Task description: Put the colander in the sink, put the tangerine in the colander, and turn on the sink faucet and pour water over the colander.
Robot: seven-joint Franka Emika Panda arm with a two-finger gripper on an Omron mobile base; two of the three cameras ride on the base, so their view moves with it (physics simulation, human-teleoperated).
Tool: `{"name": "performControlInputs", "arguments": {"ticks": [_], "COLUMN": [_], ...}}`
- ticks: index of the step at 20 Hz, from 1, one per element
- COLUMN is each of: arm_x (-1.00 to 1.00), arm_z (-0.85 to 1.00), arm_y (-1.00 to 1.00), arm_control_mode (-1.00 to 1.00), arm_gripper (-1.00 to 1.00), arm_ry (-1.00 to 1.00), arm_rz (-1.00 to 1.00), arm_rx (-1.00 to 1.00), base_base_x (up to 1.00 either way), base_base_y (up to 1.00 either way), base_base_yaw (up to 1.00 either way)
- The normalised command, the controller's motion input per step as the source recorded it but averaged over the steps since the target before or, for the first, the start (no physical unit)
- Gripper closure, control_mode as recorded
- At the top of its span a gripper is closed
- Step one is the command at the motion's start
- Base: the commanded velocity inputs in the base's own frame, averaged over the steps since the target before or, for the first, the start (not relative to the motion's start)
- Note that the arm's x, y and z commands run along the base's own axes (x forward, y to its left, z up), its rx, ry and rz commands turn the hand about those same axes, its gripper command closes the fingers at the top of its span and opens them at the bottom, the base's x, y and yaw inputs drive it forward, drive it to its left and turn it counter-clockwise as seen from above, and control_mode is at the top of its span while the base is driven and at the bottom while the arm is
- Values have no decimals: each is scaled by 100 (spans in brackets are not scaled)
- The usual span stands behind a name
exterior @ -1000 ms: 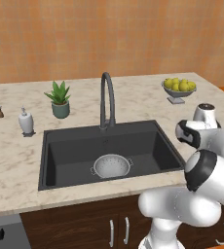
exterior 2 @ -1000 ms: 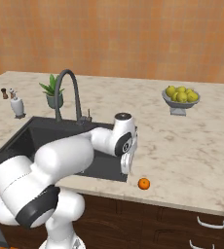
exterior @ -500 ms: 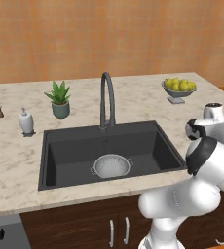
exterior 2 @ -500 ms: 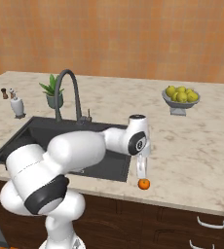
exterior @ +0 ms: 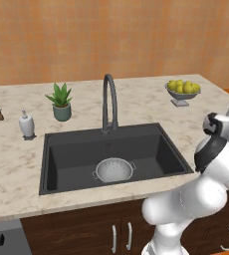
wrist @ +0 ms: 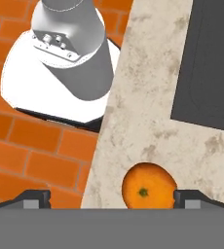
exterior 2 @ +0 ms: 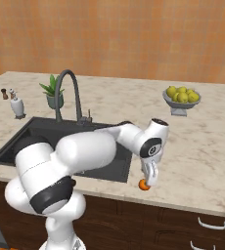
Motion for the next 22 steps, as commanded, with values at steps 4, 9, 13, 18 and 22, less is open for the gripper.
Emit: {"name": "performControlInputs", "arguments": {"ticks": [4, 9, 13, 18, 22], "arm_x": [21, 21, 13, 0, 0], "arm_z": [-9, -27, -31, -42, -26], "arm_y": [0, 2, 0, 0, 1], "arm_control_mode": [-100, -100, -100, -100, -100], "arm_gripper": [-100, -100, -100, -100, -100], "arm_ry": [-2, 0, 0, 0, 0], "arm_rz": [10, 2, 0, 0, 0], "arm_rx": [17, -1, -2, -2, 0], "base_base_x": [0, 0, 0, 0, 0], "base_base_y": [0, 0, 0, 0, 0], "base_base_yaw": [0, 0, 0, 0, 0]}}
